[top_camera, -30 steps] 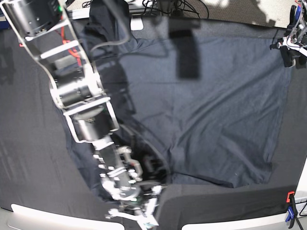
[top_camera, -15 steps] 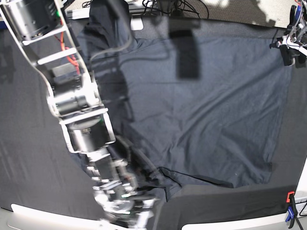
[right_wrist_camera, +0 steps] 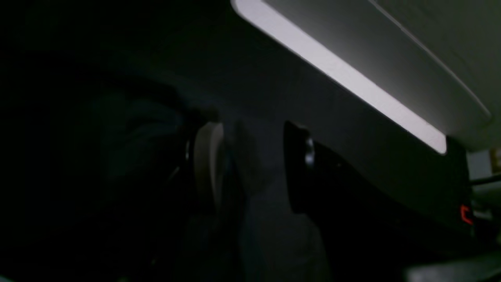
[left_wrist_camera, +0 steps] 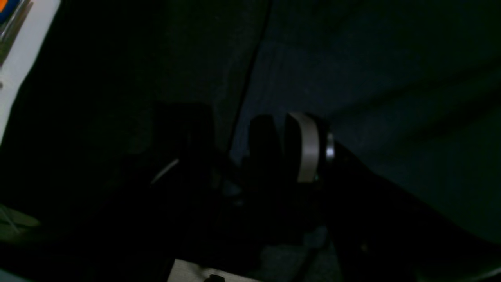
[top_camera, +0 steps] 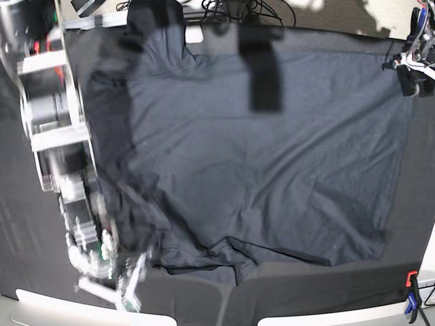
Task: Layout the t-shirt on the table in an organized manner, then fold the t-shirt properly
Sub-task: 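Raise the right gripper back toward the collar of the shirt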
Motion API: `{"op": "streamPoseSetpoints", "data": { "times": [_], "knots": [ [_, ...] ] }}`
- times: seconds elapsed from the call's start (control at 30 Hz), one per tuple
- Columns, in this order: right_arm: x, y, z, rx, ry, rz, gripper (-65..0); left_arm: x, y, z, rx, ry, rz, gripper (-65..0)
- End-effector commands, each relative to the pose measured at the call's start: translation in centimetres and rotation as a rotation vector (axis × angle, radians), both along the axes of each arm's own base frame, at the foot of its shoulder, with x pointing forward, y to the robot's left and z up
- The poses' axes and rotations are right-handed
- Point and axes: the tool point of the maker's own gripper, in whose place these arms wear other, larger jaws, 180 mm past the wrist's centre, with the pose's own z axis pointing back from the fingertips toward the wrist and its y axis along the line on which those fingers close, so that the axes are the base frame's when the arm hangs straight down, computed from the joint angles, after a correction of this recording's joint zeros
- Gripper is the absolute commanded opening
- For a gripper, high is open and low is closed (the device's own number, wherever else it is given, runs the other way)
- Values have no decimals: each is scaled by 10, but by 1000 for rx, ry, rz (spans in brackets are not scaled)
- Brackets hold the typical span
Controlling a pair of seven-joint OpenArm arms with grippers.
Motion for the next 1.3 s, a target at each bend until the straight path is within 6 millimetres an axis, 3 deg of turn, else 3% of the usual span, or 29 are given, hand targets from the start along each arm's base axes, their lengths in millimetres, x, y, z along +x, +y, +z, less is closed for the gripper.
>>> {"op": "streamPoseSetpoints", "data": {
  "times": [0.0,0.23,0.37,0.5,0.63,0.83,1.07,1.27],
  "knots": [
    [4,-2,31,5,-82,13,-405,6,7,14,38,-38,-8,-378],
    [-81,2,37,-131,-119,135,-405,1,12,8,114,20,-36,-384],
    [-126,-3,32,-221,-71,178,-405,2,0,10,163,31,-176,-386],
    [-165,-2,13,-210,22,228,-405,1,-12,27,208,23,-375,-408],
    [-195,13,-1,-185,66,281,-405,-5,-1,48,378,45,-512,-440],
    [-217,32,-2,-158,85,320,-405,-29,8,42,507,199,-665,-439],
    [-218,29,-4,-168,101,308,-405,-63,-25,-9,588,419,-976,-439],
    [-219,27,-6,-175,113,300,-405,-70,-34,-19,631,454,-1074,-428]
  ]
}}
